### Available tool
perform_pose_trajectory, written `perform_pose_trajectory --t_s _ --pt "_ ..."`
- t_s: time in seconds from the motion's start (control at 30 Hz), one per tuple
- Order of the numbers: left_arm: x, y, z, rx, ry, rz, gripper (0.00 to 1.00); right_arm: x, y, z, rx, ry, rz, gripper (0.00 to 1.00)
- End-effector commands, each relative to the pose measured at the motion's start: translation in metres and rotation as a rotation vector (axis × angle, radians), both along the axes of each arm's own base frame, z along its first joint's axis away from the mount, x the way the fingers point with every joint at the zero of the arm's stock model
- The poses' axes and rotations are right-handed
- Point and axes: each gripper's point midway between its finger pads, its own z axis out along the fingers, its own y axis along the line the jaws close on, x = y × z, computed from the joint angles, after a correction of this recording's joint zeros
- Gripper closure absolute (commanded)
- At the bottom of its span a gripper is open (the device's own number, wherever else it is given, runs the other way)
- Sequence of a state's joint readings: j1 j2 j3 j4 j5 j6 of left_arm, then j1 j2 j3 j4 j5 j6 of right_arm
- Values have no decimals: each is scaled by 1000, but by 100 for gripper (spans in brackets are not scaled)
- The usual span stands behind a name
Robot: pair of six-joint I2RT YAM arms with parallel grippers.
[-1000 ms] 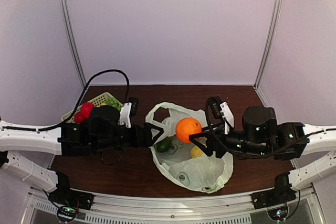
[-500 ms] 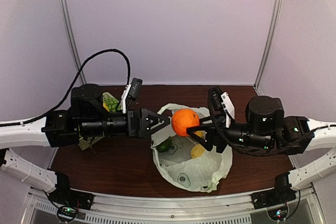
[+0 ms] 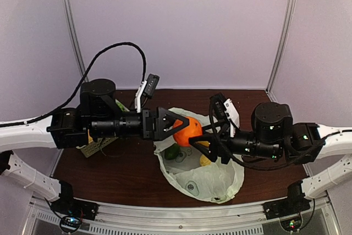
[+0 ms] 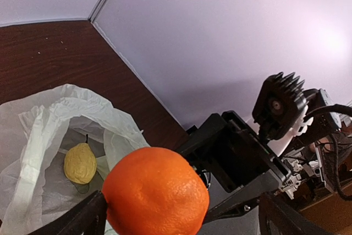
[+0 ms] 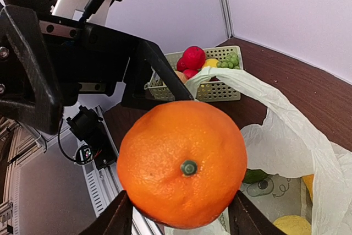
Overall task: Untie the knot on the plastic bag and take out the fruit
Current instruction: Pass from the right arm to the left
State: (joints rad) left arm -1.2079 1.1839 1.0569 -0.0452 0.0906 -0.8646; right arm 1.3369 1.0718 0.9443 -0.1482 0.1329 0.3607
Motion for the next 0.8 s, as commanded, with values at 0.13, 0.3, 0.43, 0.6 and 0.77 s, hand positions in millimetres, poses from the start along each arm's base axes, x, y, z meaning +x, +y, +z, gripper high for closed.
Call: perform_pose_trajectory --t_s 0.13,0.3,0.43,0.6,0.77 --pt "2 -25 -18 37 52 -31 3 -5 3 22 40 -38 23 44" --pt "3 -30 -21 30 61 -33 7 -5 2 19 30 -37 17 43" --pt "5 -30 -17 -1 62 -24 22 -5 1 16 26 -37 12 40" --pt "4 -32 -23 0 76 -29 36 -3 0 13 18 -37 5 32" --pt "4 -31 -12 -14 63 -43 38 -2 -5 14 19 -38 -13 15"
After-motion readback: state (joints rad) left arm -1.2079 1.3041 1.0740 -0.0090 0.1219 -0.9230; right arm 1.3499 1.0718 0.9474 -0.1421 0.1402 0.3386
